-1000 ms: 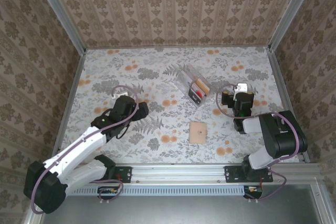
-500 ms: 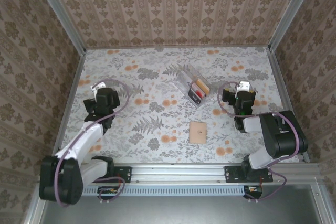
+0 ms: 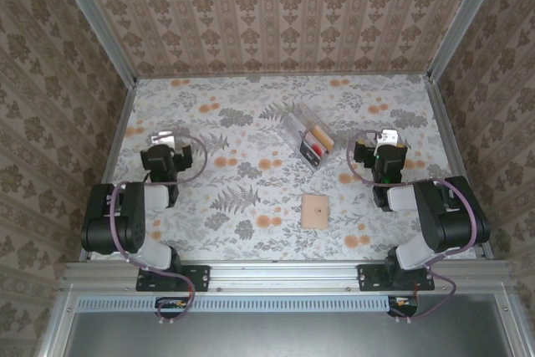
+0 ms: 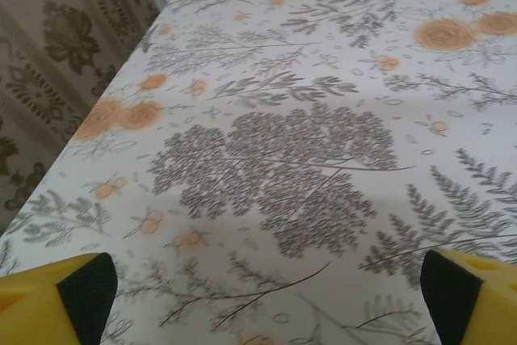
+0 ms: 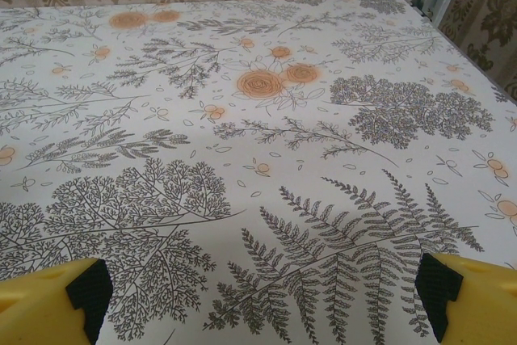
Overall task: Put the credit cards into the card holder
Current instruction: Reset both arms
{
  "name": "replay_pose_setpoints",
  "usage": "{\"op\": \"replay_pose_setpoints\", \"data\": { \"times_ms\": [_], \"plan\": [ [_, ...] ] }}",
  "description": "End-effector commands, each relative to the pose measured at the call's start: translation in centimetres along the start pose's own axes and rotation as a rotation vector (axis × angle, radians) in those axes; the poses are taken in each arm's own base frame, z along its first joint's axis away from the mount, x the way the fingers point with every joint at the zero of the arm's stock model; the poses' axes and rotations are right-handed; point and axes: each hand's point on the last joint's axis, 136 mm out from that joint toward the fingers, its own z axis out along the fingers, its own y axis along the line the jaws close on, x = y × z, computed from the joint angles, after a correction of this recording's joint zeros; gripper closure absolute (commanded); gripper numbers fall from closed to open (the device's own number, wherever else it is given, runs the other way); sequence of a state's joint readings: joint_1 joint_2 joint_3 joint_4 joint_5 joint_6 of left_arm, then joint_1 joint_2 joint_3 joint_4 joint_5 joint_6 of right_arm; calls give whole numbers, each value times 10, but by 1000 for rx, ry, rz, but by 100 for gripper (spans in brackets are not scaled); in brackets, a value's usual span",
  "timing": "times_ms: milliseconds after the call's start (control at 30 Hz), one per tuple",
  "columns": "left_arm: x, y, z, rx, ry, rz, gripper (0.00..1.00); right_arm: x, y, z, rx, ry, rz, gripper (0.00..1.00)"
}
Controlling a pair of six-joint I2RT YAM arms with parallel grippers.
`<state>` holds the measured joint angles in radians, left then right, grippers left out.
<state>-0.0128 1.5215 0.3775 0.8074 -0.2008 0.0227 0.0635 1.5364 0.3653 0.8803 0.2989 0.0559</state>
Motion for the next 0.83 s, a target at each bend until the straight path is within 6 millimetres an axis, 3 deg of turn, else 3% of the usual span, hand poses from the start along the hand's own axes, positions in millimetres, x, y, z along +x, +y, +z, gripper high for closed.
{"op": "replay_pose_setpoints", "data": {
  "times_ms": [0, 67, 800],
  "plan": [
    [-21, -9, -4, 61, -129, -38, 0, -16, 0, 1, 2, -46, 27, 1],
    [-19, -10, 0, 32, -72, -23, 0, -16, 0, 1, 1, -45, 27, 0],
    [-21, -14, 0, 19, -85, 0, 0, -16, 0, 2, 1, -46, 27, 0]
  ]
}}
